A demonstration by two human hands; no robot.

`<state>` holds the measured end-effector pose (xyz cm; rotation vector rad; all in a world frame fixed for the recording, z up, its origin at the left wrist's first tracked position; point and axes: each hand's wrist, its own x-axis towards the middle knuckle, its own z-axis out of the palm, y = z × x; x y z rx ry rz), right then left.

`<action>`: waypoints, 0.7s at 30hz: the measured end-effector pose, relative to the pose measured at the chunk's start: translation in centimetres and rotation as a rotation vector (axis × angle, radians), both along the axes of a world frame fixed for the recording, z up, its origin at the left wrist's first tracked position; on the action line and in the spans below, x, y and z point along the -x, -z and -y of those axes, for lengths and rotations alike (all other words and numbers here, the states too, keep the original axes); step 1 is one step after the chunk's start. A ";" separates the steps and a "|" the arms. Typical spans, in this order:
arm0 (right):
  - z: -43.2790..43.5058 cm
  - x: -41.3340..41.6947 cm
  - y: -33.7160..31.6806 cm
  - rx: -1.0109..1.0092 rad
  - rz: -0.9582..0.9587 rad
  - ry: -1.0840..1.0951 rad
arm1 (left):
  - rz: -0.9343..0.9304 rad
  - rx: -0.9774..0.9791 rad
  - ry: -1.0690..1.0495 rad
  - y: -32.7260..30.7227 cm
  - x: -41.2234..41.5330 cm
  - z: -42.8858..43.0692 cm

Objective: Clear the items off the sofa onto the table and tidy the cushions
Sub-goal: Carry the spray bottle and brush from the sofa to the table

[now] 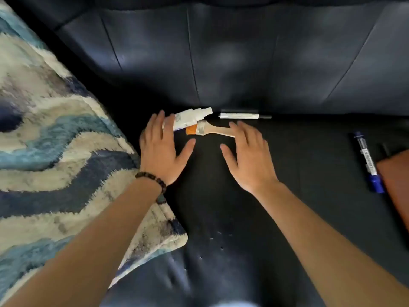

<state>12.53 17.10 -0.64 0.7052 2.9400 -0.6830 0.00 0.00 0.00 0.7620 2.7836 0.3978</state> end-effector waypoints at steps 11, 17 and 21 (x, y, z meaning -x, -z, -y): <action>0.6 -1.1 1.2 0.098 -0.044 0.178 | 0.038 0.081 -0.115 1.2 -2.4 -0.7; 1.6 -8.2 -3.8 0.470 0.057 0.463 | 0.303 -0.295 -0.374 -4.5 -11.7 1.2; 1.6 -13.9 -12.0 0.558 -0.017 0.623 | 0.362 -0.370 -0.491 -13.3 -15.6 2.0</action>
